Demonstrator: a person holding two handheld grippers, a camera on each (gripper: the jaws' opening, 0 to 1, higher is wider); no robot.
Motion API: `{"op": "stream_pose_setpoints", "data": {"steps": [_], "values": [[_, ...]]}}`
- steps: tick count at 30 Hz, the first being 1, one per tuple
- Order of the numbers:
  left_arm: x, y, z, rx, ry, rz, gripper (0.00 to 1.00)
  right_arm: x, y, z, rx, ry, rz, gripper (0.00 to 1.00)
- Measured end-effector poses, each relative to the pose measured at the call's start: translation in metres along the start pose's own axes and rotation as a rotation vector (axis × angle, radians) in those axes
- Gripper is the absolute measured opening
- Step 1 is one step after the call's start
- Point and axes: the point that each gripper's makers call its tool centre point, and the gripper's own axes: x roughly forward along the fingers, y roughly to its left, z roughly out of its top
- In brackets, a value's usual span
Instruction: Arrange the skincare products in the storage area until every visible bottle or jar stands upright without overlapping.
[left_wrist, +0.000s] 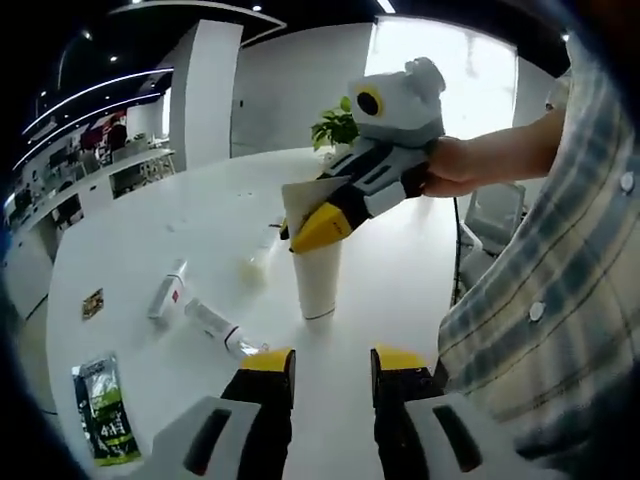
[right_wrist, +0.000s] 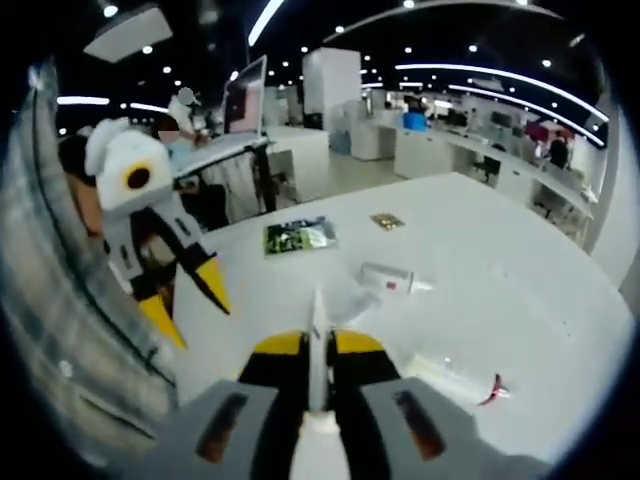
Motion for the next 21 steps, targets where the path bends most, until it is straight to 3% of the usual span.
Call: {"op": "stream_pose_setpoints", "data": {"steps": [21], "values": [[-0.006, -0.007, -0.015, -0.056, -0.005, 0.015, 0.3, -0.003, 0.004, -0.002, -0.021, -0.009, 0.068, 0.1]]}}
